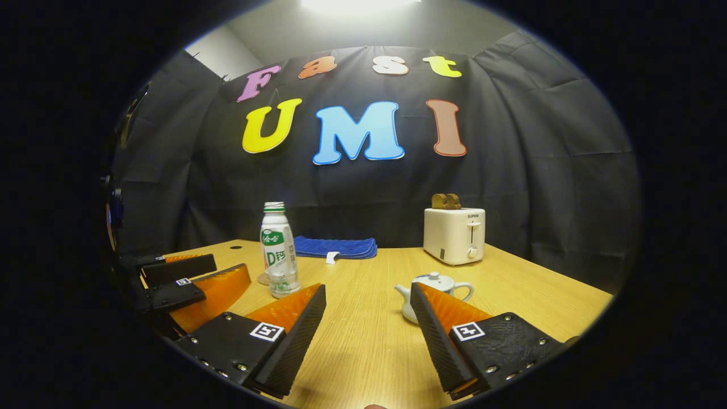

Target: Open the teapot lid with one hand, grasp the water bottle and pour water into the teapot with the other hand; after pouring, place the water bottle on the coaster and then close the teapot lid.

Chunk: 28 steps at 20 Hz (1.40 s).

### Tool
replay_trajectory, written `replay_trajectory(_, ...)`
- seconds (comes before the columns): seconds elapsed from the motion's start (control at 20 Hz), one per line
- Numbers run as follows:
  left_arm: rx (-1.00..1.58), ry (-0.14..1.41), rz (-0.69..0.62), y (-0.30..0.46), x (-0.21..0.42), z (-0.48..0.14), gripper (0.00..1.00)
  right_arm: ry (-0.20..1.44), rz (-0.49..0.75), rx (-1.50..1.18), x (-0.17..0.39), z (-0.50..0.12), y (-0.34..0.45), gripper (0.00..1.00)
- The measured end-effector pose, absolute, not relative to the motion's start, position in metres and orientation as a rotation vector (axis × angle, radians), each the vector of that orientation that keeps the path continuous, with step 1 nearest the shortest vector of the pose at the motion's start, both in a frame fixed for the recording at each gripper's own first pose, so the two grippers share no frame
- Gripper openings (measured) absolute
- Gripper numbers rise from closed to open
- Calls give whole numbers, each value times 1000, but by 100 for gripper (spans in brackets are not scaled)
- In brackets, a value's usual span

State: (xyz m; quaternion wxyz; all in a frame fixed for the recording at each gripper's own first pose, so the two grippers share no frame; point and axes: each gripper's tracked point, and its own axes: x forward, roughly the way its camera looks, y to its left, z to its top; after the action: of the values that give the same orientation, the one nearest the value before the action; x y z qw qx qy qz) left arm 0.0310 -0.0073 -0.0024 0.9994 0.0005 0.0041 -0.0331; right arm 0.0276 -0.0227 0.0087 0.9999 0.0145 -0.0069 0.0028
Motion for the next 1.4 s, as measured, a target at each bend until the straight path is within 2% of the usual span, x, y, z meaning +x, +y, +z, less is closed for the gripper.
replay_trajectory(0.15, 30, 62, -68, -5, 62, -10, 96, -17, -48, 45, 55, 28, -56, 92)
replay_trajectory(0.2, 16, 74, -69, -5, 74, -6, 100, 8, -73, 60, 76, 28, -71, 92)
replay_trajectory(0.25, -12, 62, -71, -6, 86, 2, 100, 46, -86, 76, 90, 21, -79, 92)
replay_trajectory(0.3, -18, 40, -72, -6, 97, 15, 100, 78, -90, 81, 103, 15, -83, 88)
replay_trajectory(0.35, -1, 18, -67, -4, 102, 23, 96, 95, -96, 60, 113, 11, -85, 88)
replay_trajectory(0.45, 31, -26, -47, 2, 109, 36, 97, 134, -112, 4, 120, -2, -90, 81)
replay_trajectory(0.5, 3, -32, -50, 3, 110, 36, 98, 150, -113, -3, 122, -7, -90, 81)
replay_trajectory(0.55, -24, -27, -57, 3, 110, 33, 99, 169, -121, 9, 124, -13, -93, 71)
replay_trajectory(0.6, -37, -22, -62, 5, 112, 33, 100, 160, -128, 9, 125, -11, -94, 44)
replay_trajectory(0.65, -36, -15, -44, 12, 114, 30, 100, 171, -138, 3, 124, -13, -96, 34)
replay_trajectory(0.8, -45, 18, -37, 16, 117, 16, 100, 169, -144, -27, 123, -12, -96, 31)
replay_trajectory(0.85, -43, 37, -41, 15, 120, 10, 90, 159, -175, -34, 116, -5, -102, 19)
replay_trajectory(0.9, -40, 47, -42, 13, 121, 7, 90, 157, -169, -37, 125, -13, -103, 7)
replay_trajectory(0.95, -39, 52, -46, 10, 121, 4, 100, 151, -166, -46, 124, -11, -103, 7)
replay_trajectory(1.0, -33, 73, -37, 6, 123, -6, 95, 142, -155, -47, 123, -9, -101, 7)
replay_trajectory(1.05, -34, 84, -36, 5, 125, -10, 95, 129, -148, -40, 123, -7, -100, 7)
replay_trajectory(1.1, -29, 88, -39, 2, 126, -12, 100, 116, -153, -43, 123, -7, -100, 7)
replay_trajectory(1.15, -18, 84, -32, 4, 128, -11, 100, 118, -155, -57, 122, -7, -100, 3)
replay_trajectory(1.25, -14, 68, -48, 0, 133, -6, 90, 94, -131, -87, 120, -4, -88, 3)
replay_trajectory(1.3, -16, 58, -64, -6, 133, -3, 95, 92, -120, -86, 118, -4, -85, 3)
replay_trajectory(1.35, -7, 36, -67, -9, 135, 3, 90, 84, -117, -98, 118, -2, -84, 3)
replay_trajectory(1.4, 6, 26, -63, -9, 137, 4, 95, 79, -118, -107, 117, 0, -85, 3)
